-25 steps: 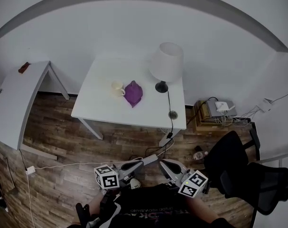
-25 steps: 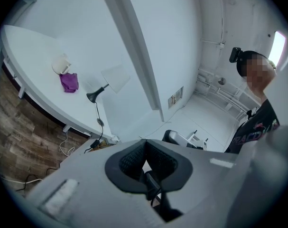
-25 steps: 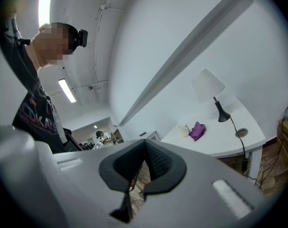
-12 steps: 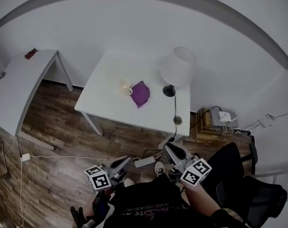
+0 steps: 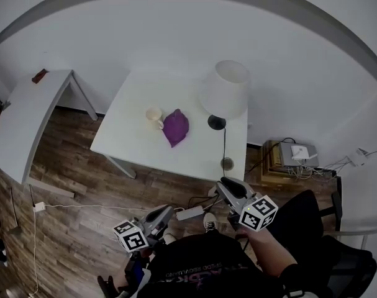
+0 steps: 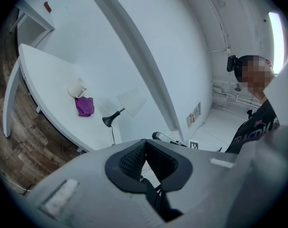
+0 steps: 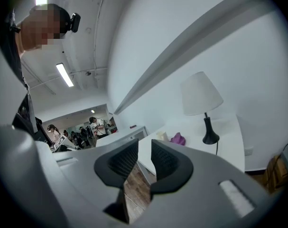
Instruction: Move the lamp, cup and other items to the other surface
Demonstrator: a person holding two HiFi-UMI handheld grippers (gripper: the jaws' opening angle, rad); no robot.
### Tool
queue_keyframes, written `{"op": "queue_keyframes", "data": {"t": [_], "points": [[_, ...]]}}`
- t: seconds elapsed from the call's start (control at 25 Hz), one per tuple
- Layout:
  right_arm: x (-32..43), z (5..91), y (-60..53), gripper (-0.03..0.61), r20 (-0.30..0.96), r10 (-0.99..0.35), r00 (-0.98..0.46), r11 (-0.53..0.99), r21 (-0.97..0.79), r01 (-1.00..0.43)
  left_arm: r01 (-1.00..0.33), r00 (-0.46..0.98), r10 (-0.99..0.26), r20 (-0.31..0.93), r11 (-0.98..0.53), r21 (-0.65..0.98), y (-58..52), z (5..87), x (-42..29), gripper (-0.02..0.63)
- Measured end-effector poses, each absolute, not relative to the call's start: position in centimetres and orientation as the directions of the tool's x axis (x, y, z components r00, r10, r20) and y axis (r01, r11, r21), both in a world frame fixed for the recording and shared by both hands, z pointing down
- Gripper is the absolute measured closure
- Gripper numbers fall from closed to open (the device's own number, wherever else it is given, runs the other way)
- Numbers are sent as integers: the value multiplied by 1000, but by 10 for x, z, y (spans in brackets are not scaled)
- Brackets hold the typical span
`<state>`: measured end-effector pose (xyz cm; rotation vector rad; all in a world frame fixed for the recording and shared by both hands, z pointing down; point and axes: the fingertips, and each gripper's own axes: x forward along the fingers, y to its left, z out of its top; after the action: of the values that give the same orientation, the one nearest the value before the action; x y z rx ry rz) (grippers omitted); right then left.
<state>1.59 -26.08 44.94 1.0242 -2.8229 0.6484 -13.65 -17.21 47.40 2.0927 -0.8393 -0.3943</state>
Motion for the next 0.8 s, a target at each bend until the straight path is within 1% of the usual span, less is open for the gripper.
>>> {"op": "queue_keyframes", "data": {"t": [0.12,0.24,0.36,0.52,0.68,0.8], "points": [[36,468,-284,479,265,-600,-755,692,-301,-656,-425,724,-689,27,-415,805,-188,481,-118,615],[58,488,-317,446,321,-622,-715,690,-206,-693,-426,727,-685,44,-401,811,-200,486,-97,615],[79,506,-359,429,354,-653,-670,683,-108,-723,-431,727,-684,60,-386,816,-212,492,-78,615],[92,539,-425,402,406,-660,-632,693,5,-721,-444,717,-692,89,-354,823,-224,500,-59,615],[88,577,-484,387,457,-636,-622,717,50,-696,-486,667,-732,140,-284,826,-217,506,-56,615],[77,598,-529,368,476,-617,-627,730,48,-682,-527,604,-773,193,-206,825,-210,512,-65,615]]}}
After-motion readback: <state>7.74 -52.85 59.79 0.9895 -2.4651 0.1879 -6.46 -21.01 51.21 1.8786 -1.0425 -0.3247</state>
